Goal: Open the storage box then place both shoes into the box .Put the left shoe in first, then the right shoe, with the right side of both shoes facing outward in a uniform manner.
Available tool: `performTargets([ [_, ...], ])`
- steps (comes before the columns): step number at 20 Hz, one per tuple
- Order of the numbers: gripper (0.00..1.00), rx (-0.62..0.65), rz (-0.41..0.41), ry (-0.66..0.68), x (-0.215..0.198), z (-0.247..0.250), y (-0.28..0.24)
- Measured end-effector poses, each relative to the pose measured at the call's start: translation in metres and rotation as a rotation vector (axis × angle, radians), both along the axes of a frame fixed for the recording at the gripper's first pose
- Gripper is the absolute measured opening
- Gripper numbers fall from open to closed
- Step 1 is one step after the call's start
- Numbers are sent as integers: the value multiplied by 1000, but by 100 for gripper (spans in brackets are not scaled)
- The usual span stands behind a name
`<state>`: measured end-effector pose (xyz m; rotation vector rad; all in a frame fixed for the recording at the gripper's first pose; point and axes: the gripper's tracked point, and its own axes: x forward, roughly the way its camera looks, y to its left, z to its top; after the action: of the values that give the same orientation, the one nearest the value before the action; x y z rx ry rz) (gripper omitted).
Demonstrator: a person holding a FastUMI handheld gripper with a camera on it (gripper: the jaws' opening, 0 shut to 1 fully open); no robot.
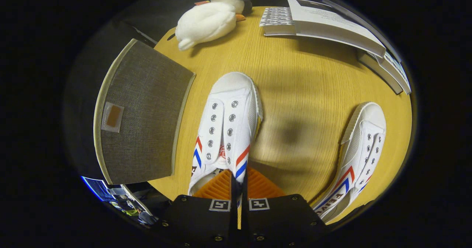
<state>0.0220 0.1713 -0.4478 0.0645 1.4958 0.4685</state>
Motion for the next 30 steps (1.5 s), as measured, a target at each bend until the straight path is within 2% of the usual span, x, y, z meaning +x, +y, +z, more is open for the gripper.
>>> performTargets([
  [11,4,145,-62,-78,23,121,17],
  [15,3,217,-17,-162,35,178,47],
  [19,4,312,56,-190,36,219,104],
  [23,3,292,164,-191,30,217,156],
  [30,3,206,260,-145,10,183,201],
])
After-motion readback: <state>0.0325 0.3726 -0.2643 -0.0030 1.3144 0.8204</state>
